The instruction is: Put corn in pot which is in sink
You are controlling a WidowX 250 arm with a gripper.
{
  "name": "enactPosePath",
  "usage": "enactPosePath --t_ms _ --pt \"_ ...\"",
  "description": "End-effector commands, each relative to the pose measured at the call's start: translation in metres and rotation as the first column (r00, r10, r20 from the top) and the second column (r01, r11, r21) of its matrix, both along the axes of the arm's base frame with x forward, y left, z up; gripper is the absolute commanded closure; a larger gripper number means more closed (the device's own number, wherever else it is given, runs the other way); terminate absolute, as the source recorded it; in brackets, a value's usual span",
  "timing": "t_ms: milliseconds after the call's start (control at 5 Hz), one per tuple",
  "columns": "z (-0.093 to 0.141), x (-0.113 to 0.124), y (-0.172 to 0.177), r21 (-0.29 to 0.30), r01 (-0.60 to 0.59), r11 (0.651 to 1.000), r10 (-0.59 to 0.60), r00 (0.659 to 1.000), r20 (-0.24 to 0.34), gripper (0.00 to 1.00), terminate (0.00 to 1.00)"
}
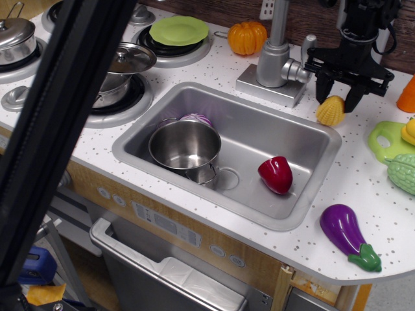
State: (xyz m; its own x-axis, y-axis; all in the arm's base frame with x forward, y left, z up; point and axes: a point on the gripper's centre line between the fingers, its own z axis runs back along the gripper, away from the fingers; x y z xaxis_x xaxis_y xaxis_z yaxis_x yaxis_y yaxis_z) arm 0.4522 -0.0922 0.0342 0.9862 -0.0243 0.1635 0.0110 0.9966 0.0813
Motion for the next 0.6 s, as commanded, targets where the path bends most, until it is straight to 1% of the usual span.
enactPosePath --t_ms 0,200,400 --pt "0.065 -0.002 -0.001 0.027 -0.016 1.000 0.013 0.994 0.112 1.00 0.00" --pt "0.071 -0.007 0.006 0.054 -0.022 0.998 0.016 0.995 0.101 1.00 0.00" --pt "0.079 -0.020 0.016 0.096 -0.037 0.995 0.028 0.995 0.093 1.00 0.00"
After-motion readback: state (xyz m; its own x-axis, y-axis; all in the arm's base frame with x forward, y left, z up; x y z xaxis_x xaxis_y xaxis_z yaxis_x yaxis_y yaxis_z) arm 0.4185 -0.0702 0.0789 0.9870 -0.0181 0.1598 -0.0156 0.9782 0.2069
